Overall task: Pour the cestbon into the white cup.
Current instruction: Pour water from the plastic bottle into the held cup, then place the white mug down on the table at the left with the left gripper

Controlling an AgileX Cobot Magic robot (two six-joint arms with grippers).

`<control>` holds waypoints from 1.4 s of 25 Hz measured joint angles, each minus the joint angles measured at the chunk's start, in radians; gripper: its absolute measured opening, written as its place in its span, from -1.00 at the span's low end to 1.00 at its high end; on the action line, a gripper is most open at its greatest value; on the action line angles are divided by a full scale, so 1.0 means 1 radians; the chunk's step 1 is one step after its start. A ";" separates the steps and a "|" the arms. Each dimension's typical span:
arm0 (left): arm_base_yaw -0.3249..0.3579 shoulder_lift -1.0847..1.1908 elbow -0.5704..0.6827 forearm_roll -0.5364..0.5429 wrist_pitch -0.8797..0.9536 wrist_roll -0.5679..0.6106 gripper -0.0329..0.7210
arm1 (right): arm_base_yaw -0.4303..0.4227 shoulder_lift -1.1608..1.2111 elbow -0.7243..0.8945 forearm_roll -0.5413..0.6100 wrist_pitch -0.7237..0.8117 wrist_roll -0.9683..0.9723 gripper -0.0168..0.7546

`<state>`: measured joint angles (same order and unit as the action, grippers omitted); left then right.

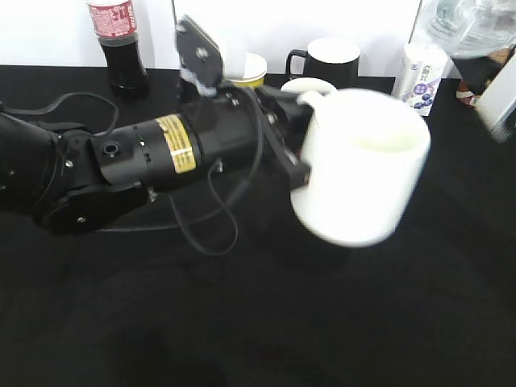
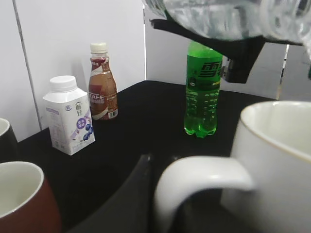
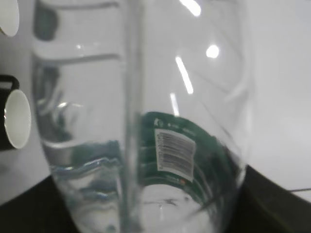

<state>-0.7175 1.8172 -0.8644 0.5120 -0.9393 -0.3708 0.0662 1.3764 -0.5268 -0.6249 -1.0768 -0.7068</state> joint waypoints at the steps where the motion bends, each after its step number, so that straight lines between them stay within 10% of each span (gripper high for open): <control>1: 0.000 0.000 0.000 -0.015 -0.011 0.000 -0.74 | 0.000 0.000 0.000 -0.006 0.000 0.144 0.28; 9: 0.165 -0.074 0.017 -0.010 -0.041 0.002 -0.74 | 0.000 0.000 0.000 -0.014 0.183 1.073 0.28; 17: 0.507 -0.262 0.227 -0.031 -0.043 0.077 -0.74 | 0.000 0.000 0.000 0.119 0.190 1.114 0.28; 35: 0.497 0.268 0.058 -0.355 -0.193 0.283 -0.74 | 0.000 0.000 0.000 0.125 0.215 1.114 0.28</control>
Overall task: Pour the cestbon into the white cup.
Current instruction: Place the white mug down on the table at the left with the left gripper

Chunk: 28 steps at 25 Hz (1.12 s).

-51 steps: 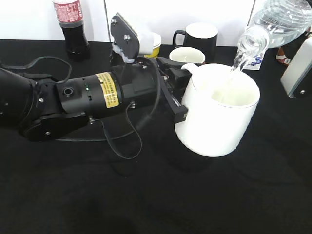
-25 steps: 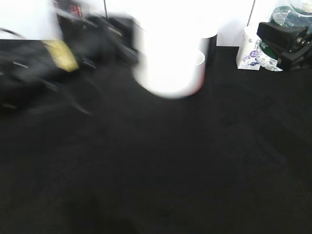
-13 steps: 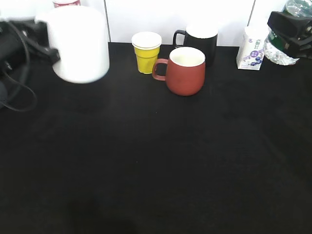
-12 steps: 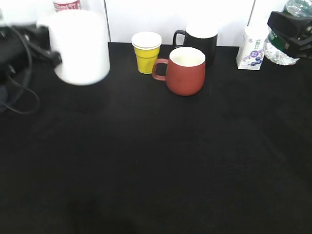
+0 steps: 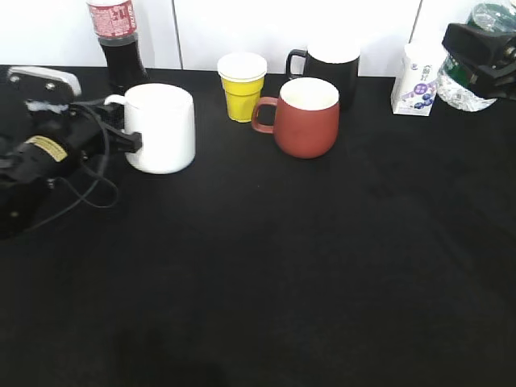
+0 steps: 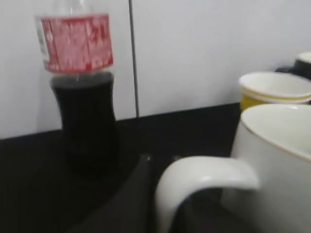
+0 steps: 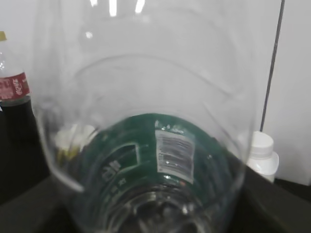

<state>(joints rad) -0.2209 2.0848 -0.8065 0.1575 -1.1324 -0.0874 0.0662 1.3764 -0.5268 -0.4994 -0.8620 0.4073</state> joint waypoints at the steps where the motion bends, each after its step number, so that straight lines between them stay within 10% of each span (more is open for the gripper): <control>1: 0.000 0.012 -0.015 0.000 -0.006 0.000 -0.74 | 0.000 0.000 0.000 0.000 0.001 0.000 0.28; 15: 0.000 0.064 -0.057 0.059 -0.048 -0.009 -0.71 | 0.000 0.000 0.000 0.001 0.003 0.000 0.28; 20: 0.000 0.064 -0.057 0.068 -0.032 -0.015 -0.23 | 0.000 0.000 0.000 0.001 0.004 0.000 0.28; 28: 0.000 0.012 0.133 0.058 -0.081 -0.018 -0.20 | 0.000 0.000 0.000 0.001 0.005 0.000 0.28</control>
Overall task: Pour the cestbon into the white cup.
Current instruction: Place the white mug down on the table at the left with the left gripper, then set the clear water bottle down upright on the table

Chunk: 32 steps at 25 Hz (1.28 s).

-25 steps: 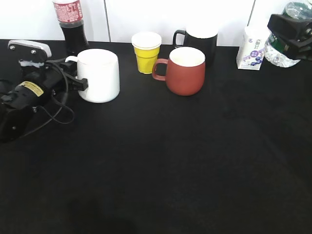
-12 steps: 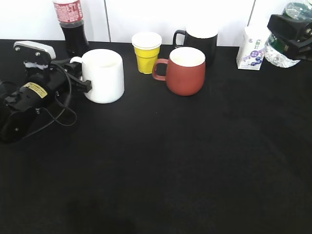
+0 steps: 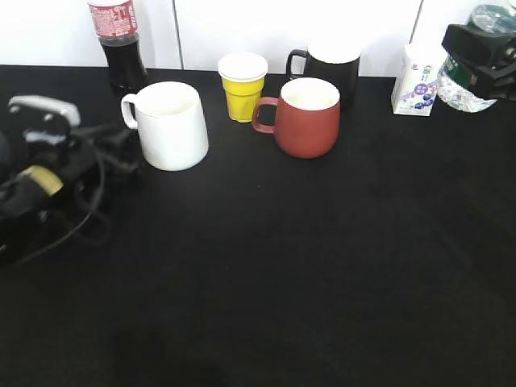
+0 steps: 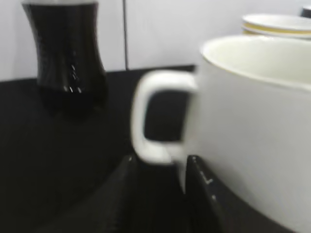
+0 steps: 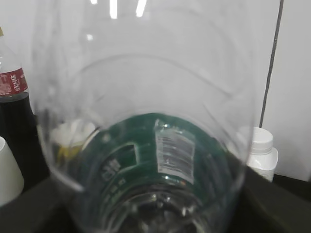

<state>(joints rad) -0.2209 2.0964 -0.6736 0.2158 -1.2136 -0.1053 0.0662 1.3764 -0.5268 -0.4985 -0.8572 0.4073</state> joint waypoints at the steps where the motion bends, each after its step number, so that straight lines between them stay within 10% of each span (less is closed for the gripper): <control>1: 0.000 -0.025 0.043 0.006 0.000 0.000 -0.19 | 0.000 0.000 0.000 0.007 0.001 0.000 0.28; 11: 0.000 -0.463 0.158 0.008 0.001 0.000 -0.19 | 0.000 0.127 0.000 0.090 0.000 -0.046 0.28; 32: 0.000 -0.609 0.158 0.118 0.043 0.000 -0.19 | 0.000 0.681 -0.096 0.318 -0.400 -0.372 0.32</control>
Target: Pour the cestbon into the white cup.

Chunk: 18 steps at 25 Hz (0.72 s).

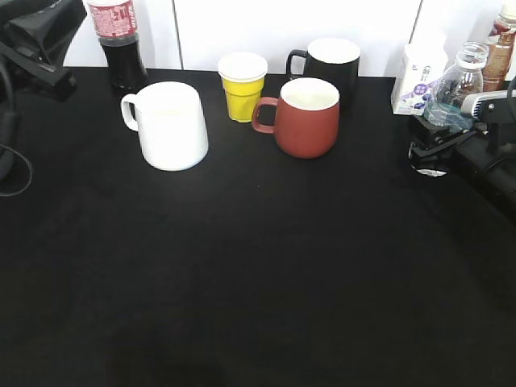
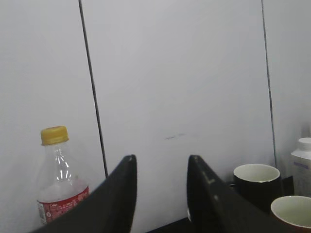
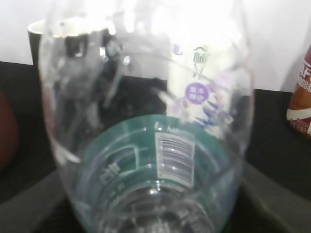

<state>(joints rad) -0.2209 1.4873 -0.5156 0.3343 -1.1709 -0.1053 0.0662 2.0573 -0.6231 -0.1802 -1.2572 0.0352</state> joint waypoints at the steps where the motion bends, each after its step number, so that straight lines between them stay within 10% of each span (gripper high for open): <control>1: 0.000 0.000 0.000 0.001 0.001 0.000 -0.19 | 0.000 0.001 0.000 0.002 0.000 -0.001 0.42; 18: 0.000 0.000 0.000 0.021 0.032 0.000 -0.19 | 0.000 -0.108 0.254 0.002 0.040 0.022 0.64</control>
<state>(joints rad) -0.2209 1.4873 -0.5156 0.3550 -1.1386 -0.1053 0.0662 1.9494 -0.3690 -0.1781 -1.2167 0.0569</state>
